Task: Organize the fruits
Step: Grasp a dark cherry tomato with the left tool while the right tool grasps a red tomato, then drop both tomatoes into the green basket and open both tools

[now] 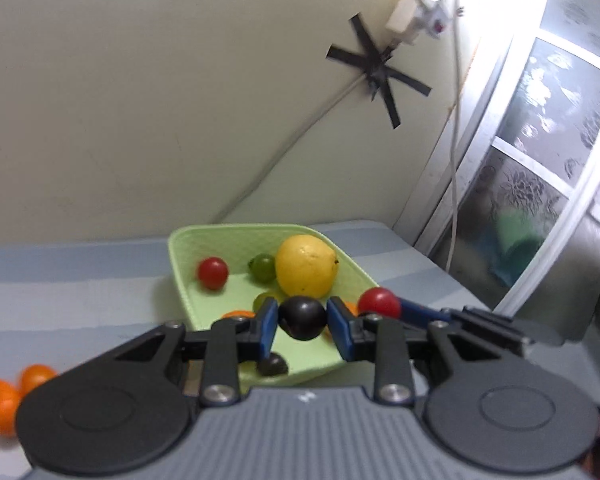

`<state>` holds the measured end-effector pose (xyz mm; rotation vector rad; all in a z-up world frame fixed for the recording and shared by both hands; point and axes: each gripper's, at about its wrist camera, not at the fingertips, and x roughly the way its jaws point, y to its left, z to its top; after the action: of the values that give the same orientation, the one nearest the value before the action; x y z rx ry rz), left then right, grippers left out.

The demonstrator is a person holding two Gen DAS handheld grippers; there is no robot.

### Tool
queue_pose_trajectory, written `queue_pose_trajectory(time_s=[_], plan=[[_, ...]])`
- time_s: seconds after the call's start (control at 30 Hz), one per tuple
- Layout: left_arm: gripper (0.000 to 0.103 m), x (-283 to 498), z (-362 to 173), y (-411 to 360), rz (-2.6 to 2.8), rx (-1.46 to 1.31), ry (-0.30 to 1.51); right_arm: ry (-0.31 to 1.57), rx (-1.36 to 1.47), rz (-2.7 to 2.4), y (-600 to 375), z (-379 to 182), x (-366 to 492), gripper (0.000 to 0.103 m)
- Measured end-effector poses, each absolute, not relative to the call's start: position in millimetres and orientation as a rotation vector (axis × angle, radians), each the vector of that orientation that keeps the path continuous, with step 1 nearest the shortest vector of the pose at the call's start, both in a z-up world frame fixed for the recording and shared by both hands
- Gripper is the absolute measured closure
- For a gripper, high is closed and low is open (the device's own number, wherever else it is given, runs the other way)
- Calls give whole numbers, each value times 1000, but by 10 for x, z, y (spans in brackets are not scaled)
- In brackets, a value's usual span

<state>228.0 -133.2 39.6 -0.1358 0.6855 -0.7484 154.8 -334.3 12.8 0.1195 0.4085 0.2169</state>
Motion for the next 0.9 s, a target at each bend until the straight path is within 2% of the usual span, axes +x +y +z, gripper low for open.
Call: queue_pose_trajectory(time_s=[0.2,0.27,0.3,0.37,0.63,0.8,0.9], plan=[[74,2534,161,-1530,-734,-149,768,445,128,191,-3387,-27,1728,69],[72,2554,120,-1525,-726,-154,783,441,135,188,-3402,-52,1730,60],[69,2552,119,-1509,-727,-161,783,435,134,184,-3402,-54,1721,59],[66,2542,161,-1447,-728,-182,771,428,135,180,-3406,-46,1713,59],[66,2277,509,-569,-667,-282,649,370,190,229,-3385,129,1486,60],[66,1986,391,19,-525,-260,632,417,186,364,-3087,137,1304,61],[66,1818,226,163,-496,-230,655,472,157,420,-2834,75,1290,66]])
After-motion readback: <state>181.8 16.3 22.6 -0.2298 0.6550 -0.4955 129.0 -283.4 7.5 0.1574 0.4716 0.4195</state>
